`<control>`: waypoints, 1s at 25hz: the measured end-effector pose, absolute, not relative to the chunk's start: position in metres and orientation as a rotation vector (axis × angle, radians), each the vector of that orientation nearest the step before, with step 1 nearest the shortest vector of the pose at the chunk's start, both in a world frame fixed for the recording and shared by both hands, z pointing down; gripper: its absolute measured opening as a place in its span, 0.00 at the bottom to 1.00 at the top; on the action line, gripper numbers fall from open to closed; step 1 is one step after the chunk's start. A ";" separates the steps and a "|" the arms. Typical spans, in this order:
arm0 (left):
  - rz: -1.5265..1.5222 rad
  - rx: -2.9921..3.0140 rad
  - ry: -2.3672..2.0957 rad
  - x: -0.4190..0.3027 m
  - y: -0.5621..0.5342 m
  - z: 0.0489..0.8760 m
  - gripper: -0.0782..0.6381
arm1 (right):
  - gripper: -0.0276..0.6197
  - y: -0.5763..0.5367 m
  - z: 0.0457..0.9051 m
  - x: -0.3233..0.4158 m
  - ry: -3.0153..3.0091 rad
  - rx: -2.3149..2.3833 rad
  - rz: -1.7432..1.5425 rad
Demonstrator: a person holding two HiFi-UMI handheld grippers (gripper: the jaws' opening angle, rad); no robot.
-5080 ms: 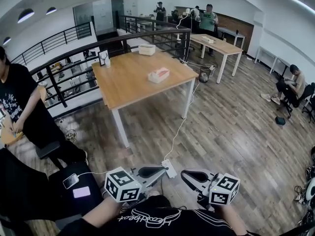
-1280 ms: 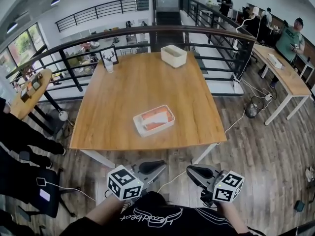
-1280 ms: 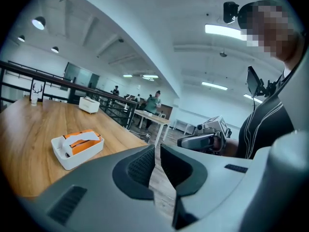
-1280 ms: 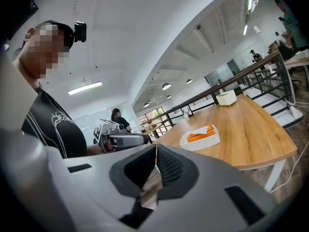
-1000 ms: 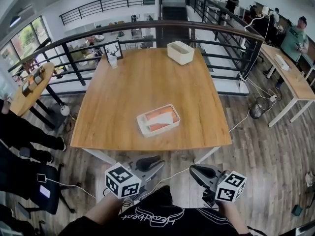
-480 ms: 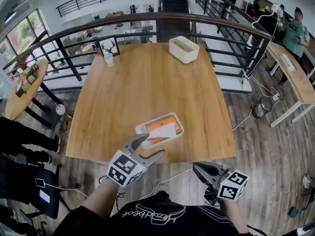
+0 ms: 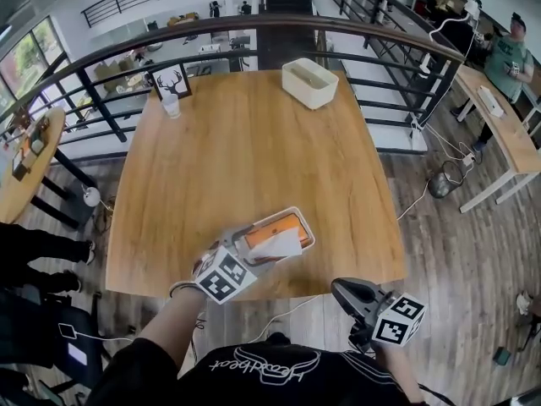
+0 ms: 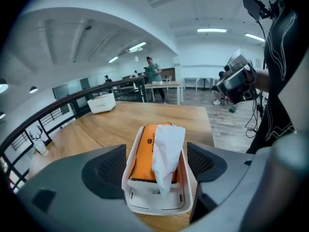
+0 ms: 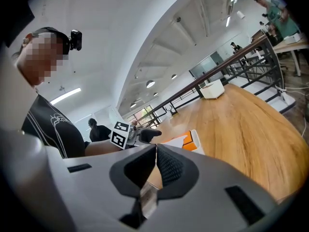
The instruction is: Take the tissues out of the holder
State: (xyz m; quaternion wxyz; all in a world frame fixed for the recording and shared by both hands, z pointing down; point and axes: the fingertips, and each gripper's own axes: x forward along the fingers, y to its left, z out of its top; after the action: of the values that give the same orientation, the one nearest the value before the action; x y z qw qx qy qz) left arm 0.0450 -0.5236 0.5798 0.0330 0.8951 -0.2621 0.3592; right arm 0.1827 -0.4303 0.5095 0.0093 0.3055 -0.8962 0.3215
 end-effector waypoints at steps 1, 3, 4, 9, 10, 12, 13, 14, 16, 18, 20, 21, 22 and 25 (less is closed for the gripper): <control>1.130 2.746 -0.770 0.047 -0.523 0.585 0.62 | 0.07 -0.430 0.510 0.184 -2.796 0.963 1.009; 1.183 2.732 -0.712 0.049 -0.523 0.595 0.63 | 0.07 -0.431 0.509 0.187 -2.793 0.981 1.016; 1.210 2.730 -0.690 0.050 -0.523 0.600 0.63 | 0.07 -0.432 0.509 0.188 -2.791 0.987 1.017; 1.286 2.724 -0.608 0.048 -0.534 0.627 0.63 | 0.07 -0.444 0.519 0.184 -2.774 1.010 1.016; 1.286 2.711 -0.597 0.047 -0.537 0.632 0.63 | 0.07 -0.447 0.522 0.183 -2.772 1.014 1.018; 1.280 2.688 -0.580 0.048 -0.538 0.635 0.63 | 0.07 -0.452 0.524 0.183 -2.766 1.016 1.017; 1.282 2.681 -0.576 0.050 -0.537 0.634 0.63 | 0.07 -0.452 0.523 0.183 -2.765 1.014 1.016; 1.286 2.676 -0.573 0.051 -0.535 0.633 0.63 | 0.07 -0.452 0.522 0.183 -2.765 1.010 1.016; 1.294 2.669 -0.569 0.052 -0.534 0.634 0.63 | 0.07 -0.451 0.521 0.179 -2.768 0.999 1.021; 1.295 2.664 -0.570 0.050 -0.534 0.635 0.63 | 0.07 -0.450 0.522 0.174 -2.770 0.989 1.021; 1.290 2.657 -0.575 0.049 -0.533 0.635 0.63 | 0.07 -0.446 0.523 0.172 -2.773 0.980 1.017; 1.287 2.651 -0.579 0.048 -0.533 0.634 0.62 | 0.07 -0.445 0.524 0.171 -2.772 0.974 1.017; 1.284 2.647 -0.584 0.047 -0.535 0.634 0.61 | 0.07 -0.444 0.527 0.169 -2.769 0.968 1.019; 1.276 2.644 -0.606 0.046 -0.542 0.637 0.58 | 0.07 -0.447 0.536 0.163 -2.755 0.956 1.031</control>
State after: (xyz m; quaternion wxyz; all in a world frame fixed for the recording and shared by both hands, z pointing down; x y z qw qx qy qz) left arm 0.0456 -0.5418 0.6366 0.0718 0.8798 -0.2015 0.4245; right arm 0.1631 -0.4469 0.5355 0.0241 0.3089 -0.8905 0.3333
